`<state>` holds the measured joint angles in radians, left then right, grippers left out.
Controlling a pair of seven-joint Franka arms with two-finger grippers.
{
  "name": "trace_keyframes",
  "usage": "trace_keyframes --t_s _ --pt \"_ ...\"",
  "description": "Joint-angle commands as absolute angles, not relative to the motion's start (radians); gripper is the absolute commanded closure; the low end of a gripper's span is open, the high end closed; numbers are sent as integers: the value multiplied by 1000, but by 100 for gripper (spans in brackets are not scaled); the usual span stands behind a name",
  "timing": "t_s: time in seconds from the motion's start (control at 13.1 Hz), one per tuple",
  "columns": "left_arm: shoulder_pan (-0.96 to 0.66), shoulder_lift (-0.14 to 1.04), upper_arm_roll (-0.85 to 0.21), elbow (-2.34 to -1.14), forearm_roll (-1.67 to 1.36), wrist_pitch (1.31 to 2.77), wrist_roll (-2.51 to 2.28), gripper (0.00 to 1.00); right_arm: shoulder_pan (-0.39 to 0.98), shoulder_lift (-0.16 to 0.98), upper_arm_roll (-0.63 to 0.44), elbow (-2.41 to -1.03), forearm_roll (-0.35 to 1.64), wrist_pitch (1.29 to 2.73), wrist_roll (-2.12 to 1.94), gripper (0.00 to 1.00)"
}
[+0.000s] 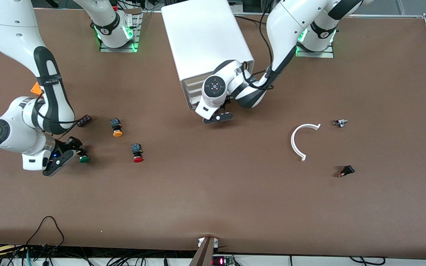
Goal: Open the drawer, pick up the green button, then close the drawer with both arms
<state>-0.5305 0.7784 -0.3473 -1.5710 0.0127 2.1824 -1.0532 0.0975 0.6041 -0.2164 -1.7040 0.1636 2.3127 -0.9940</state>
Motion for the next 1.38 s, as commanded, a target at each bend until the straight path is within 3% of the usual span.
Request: trace_keyframes --t_s 0.0,0.23,0.92,1.3 --pt "-471 738 -357 -1583 12 2146 -1006 0 106 560 -207 -1649 187 2242 -1008 0" --pt "-421 715 -347 -1533 27 2063 -977 0 143 467 -206 -1634 190 2153 -815 0" --pt "-192 480 -354 -1543 178 1892 -769 0 242 109 -204 -1638 41 1758 -357 0" --pt "-83 319 -359 -1545 164 1748 -620 0 239 43 -210 -1622 41 1706 -371 0"
